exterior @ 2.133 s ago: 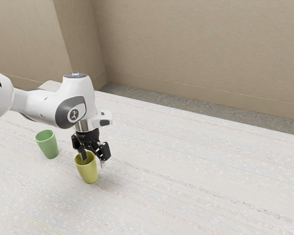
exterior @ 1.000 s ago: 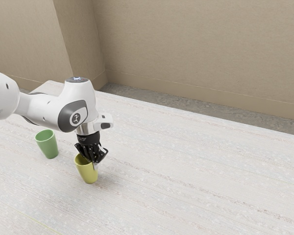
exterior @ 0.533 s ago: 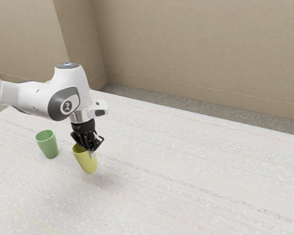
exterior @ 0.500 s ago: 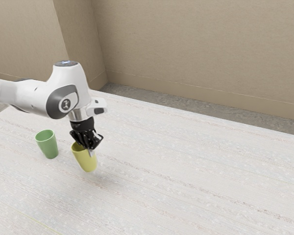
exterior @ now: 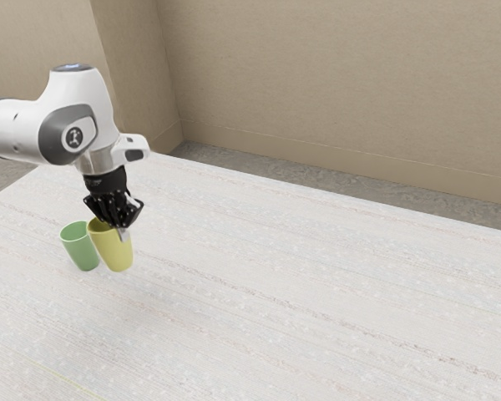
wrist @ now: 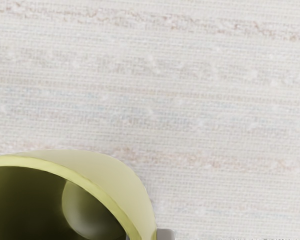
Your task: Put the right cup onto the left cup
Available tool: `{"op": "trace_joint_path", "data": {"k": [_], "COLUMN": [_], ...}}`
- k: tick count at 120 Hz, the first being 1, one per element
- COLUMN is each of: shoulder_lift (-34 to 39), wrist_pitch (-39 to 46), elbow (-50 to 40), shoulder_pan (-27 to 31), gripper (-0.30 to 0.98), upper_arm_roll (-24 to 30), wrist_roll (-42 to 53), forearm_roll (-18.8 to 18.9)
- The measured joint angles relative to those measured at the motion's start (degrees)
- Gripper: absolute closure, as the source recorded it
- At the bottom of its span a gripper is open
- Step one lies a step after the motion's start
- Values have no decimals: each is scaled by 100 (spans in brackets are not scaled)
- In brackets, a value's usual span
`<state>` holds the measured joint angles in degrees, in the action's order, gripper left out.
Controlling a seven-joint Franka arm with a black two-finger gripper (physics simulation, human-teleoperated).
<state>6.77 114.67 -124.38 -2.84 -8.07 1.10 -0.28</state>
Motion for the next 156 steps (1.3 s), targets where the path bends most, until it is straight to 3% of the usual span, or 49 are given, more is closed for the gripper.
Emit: {"op": "trace_joint_path", "data": {"k": [92,156], "shoulder_lift": [16,-618], "wrist_pitch": [-627,-705], "elbow": [662,1364], "shoulder_pan": [1144,1792], "gripper": [78,78], "upper_arm_roll": [15,8], "wrist_roll": [312,629], "forearm_roll": [65,69]}}
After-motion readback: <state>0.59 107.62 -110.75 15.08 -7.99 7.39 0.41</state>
